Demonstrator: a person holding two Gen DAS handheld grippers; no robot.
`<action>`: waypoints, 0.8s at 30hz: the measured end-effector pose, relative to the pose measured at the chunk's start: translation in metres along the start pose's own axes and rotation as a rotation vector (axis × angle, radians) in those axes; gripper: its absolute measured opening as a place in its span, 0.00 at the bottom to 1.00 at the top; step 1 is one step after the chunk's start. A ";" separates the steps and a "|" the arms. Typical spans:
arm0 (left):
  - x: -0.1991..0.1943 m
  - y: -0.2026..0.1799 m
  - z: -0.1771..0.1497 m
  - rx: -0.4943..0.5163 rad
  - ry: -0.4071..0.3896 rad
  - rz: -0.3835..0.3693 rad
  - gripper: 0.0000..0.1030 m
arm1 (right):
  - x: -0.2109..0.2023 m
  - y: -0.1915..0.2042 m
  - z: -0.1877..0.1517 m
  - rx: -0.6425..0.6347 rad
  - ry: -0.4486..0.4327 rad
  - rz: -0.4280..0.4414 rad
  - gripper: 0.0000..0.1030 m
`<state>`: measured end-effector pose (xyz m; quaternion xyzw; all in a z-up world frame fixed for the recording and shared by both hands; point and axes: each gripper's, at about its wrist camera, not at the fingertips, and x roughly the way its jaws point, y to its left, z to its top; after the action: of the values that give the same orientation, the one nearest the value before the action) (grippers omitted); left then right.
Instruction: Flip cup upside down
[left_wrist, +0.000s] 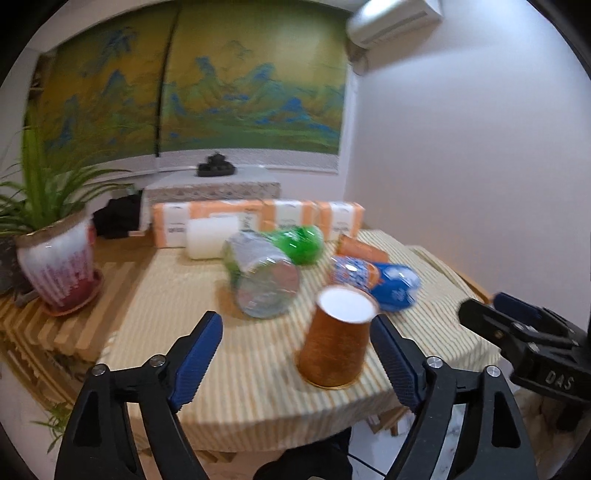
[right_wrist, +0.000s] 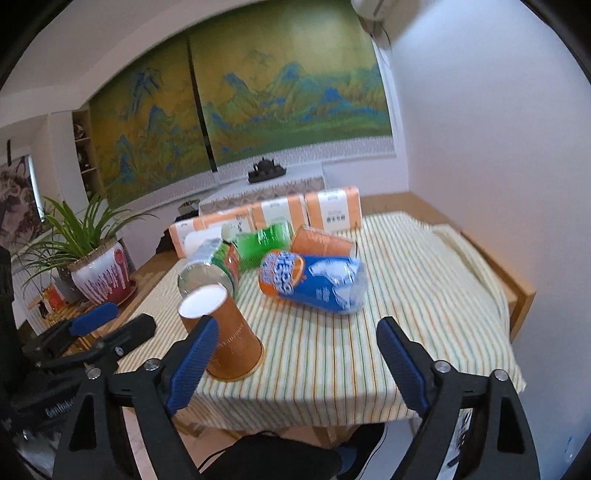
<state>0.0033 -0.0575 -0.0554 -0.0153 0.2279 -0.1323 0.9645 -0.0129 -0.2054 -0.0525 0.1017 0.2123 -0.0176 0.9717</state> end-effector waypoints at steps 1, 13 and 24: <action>-0.005 0.006 0.003 -0.014 -0.017 0.020 0.84 | -0.002 0.004 0.002 -0.014 -0.014 -0.004 0.85; -0.047 0.028 0.018 -0.025 -0.131 0.203 0.94 | -0.024 0.037 0.014 -0.105 -0.118 -0.018 0.89; -0.054 0.035 0.012 -0.065 -0.094 0.220 0.95 | -0.025 0.043 0.011 -0.115 -0.104 -0.031 0.89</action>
<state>-0.0290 -0.0104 -0.0245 -0.0277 0.1869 -0.0171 0.9818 -0.0282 -0.1660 -0.0239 0.0412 0.1635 -0.0255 0.9853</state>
